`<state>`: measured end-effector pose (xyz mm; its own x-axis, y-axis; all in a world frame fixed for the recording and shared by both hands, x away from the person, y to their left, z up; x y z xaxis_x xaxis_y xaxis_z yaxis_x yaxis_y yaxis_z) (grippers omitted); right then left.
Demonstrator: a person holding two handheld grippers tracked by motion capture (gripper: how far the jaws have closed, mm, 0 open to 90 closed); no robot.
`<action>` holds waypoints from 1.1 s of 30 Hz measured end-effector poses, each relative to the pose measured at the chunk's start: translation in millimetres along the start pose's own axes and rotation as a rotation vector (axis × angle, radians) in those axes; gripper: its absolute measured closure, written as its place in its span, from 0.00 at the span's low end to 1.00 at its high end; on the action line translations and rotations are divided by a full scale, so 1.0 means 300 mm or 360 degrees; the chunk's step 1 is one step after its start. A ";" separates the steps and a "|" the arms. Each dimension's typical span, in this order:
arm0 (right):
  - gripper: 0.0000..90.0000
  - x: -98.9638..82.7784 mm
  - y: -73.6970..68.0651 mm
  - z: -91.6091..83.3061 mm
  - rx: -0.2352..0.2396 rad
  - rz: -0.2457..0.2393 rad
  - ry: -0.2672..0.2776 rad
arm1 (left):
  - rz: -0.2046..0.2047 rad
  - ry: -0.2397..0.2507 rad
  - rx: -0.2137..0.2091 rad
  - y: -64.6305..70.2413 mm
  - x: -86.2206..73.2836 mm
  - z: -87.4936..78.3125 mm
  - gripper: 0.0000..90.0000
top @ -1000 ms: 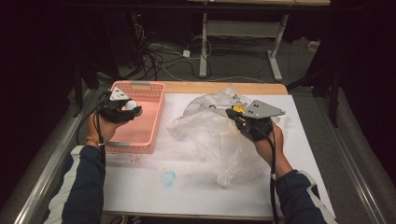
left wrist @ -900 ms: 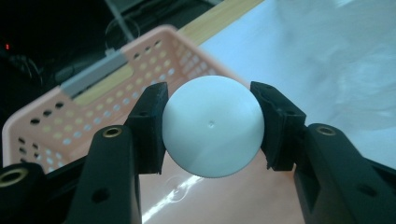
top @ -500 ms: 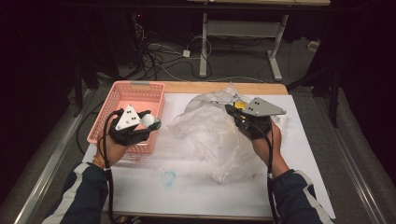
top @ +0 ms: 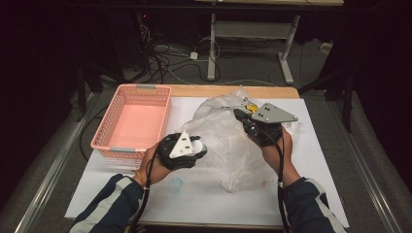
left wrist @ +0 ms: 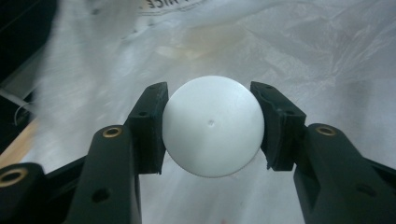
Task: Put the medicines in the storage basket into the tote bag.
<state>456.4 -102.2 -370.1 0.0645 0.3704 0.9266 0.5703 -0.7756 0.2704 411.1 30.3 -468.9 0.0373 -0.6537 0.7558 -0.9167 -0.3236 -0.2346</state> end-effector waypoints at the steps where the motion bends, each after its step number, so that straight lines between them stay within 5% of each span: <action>1: 1.00 0.000 -0.003 0.001 0.0007 -0.0005 0.0001 | -0.0001 -0.0009 -0.0022 0.007 0.002 0.028 0.53; 4: 1.00 -0.003 -0.012 0.003 0.0021 -0.0006 -0.0010 | 0.0021 -0.0052 -0.0021 0.006 -0.001 0.108 0.53; 9: 1.00 -0.006 -0.025 0.002 0.0036 -0.0022 -0.0019 | -0.0051 -0.0092 -0.0046 -0.010 -0.010 0.226 0.53; 14: 1.00 -0.005 -0.034 -0.001 0.0050 -0.0025 -0.0018 | -0.0098 -0.0089 -0.0082 -0.012 0.007 0.310 0.53; 19: 1.00 -0.004 -0.039 -0.004 0.0057 -0.0034 -0.0020 | -0.0144 -0.0072 -0.0037 -0.026 0.028 0.359 0.53; 26: 1.00 -0.018 -0.027 0.000 0.0047 -0.0024 -0.0039 | -0.0126 -0.0057 -0.0015 -0.010 0.051 0.320 0.41; 33: 1.00 -0.039 -0.019 0.005 0.0050 -0.0020 -0.0071 | 0.0030 -0.0038 0.0024 0.042 0.053 0.191 0.38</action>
<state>453.6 -101.3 -382.8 0.0935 0.4030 0.9104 0.5968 -0.7546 0.2728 422.8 -23.4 -494.9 0.0299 -0.6760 0.7363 -0.9112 -0.3212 -0.2578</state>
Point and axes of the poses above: each handheld gripper's, and its own axes: z roughly forward along the jaws, x roughly out of its top, y roughly to its right, the point moved 10 cm from there along z, roughly forward along the jaws, and after that the axes turned 7 degrees about -x, right-handed, at the moved point
